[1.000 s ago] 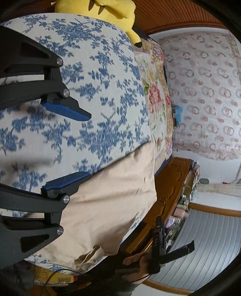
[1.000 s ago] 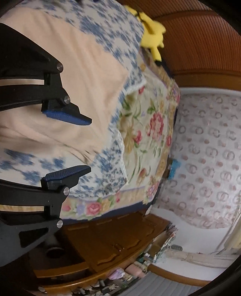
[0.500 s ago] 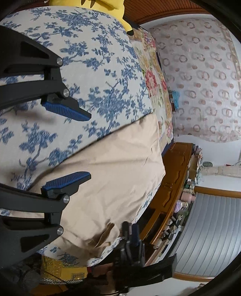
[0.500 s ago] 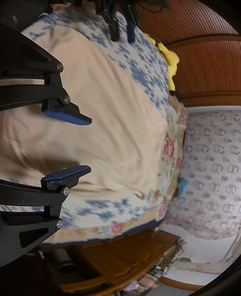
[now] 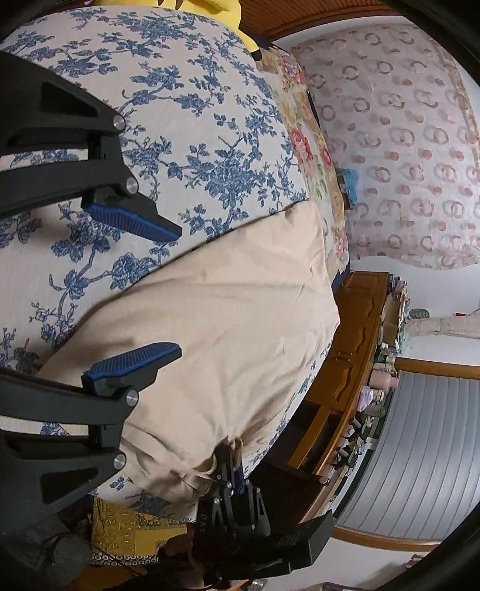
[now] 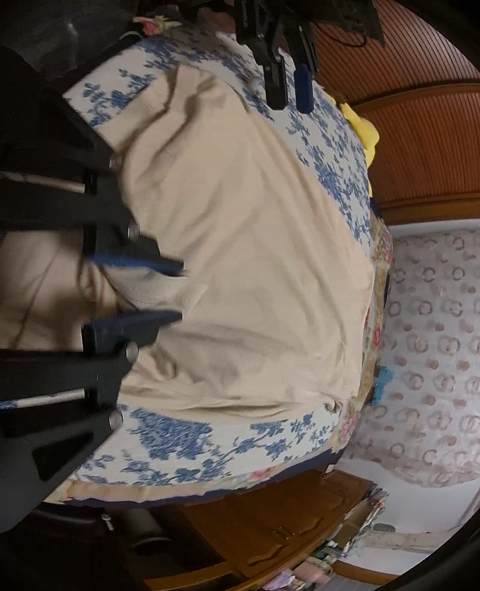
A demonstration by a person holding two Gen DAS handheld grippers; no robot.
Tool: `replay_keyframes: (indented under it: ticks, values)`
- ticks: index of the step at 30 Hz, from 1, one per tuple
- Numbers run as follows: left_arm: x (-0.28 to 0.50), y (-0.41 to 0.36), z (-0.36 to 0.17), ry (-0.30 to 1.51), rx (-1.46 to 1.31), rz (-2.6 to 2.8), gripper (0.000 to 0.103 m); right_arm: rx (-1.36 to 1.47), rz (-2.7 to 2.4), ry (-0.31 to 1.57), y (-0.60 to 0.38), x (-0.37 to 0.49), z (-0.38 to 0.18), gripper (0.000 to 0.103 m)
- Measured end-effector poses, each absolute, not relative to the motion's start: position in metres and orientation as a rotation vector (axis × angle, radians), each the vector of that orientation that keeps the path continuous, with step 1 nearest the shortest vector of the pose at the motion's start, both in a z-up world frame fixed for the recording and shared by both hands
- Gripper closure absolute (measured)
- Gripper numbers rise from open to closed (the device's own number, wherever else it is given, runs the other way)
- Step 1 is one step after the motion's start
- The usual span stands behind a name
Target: Fold small clothes
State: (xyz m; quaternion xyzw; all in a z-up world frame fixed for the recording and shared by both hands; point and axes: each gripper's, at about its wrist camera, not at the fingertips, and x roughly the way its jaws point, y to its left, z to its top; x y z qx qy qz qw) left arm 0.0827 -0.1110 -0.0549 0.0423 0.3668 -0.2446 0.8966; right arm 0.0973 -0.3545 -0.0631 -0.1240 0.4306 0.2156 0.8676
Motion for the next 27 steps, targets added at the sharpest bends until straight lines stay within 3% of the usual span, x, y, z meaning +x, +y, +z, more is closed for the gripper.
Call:
replay_keyframes:
  ticks: [4,11,15,17,19,27]
  values:
    - [0.080,-0.113,-0.059,0.774,0.089,-0.514,0.047,-0.243,0.430,0.884,-0.372,0.083,-0.057,0.099]
    - [0.072,-0.119,-0.063,0.794,0.093,-0.538,0.047,-0.205,0.359,0.883,-0.403,0.051,-0.046,0.098]
    - [0.067,-0.125,-0.064,0.803,0.103,-0.552,0.047,-0.197,0.330,0.883,-0.408,0.045,-0.047,0.085]
    - [0.066,-0.126,-0.065,0.811,0.100,-0.558,0.047,-0.189,0.294,0.868,-0.412,0.046,-0.045,0.064]
    - [0.065,-0.126,-0.067,0.821,0.096,-0.561,0.047,-0.159,0.277,0.847,-0.419,0.048,-0.042,0.050]
    - [0.058,-0.128,-0.072,0.843,0.089,-0.583,0.047,-0.129,0.265,0.839,-0.415,0.060,-0.052,0.046]
